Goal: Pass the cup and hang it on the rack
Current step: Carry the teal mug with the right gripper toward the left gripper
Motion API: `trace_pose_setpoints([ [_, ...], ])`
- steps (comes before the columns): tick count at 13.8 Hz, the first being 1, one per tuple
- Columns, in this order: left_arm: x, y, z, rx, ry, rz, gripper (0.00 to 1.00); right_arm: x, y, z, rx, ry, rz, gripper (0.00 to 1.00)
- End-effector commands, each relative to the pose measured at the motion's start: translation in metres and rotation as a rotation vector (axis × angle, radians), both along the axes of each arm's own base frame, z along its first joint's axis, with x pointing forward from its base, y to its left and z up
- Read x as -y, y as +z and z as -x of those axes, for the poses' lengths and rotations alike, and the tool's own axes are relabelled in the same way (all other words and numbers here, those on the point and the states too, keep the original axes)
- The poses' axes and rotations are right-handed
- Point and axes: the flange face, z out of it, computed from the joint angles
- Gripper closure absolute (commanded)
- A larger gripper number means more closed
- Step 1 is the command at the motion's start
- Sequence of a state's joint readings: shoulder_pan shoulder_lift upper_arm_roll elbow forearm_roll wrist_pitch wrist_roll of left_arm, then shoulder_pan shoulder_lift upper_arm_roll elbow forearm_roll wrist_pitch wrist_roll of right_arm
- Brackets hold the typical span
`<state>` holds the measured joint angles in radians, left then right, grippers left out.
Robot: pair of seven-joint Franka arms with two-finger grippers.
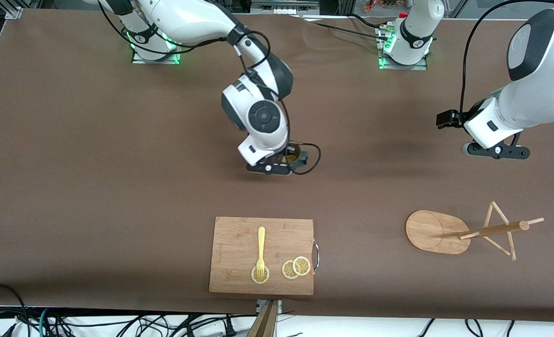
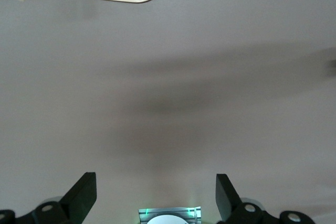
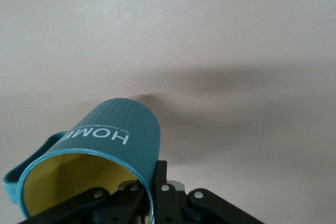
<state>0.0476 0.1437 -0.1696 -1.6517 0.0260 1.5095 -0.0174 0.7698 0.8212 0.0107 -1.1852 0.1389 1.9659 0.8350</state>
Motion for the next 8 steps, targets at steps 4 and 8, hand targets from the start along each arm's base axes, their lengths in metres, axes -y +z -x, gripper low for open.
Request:
trace_pose_setpoints([
  [4, 0.001, -0.016, -0.017, 0.015, -0.213, 0.147, 0.00, -0.038, -0.025, 0.021, 0.027, -0.041, -0.041, 0.95],
  [8, 0.004, -0.049, -0.030, 0.010, -0.387, 0.245, 0.00, -0.039, -0.031, 0.021, 0.024, -0.046, -0.038, 0.87],
])
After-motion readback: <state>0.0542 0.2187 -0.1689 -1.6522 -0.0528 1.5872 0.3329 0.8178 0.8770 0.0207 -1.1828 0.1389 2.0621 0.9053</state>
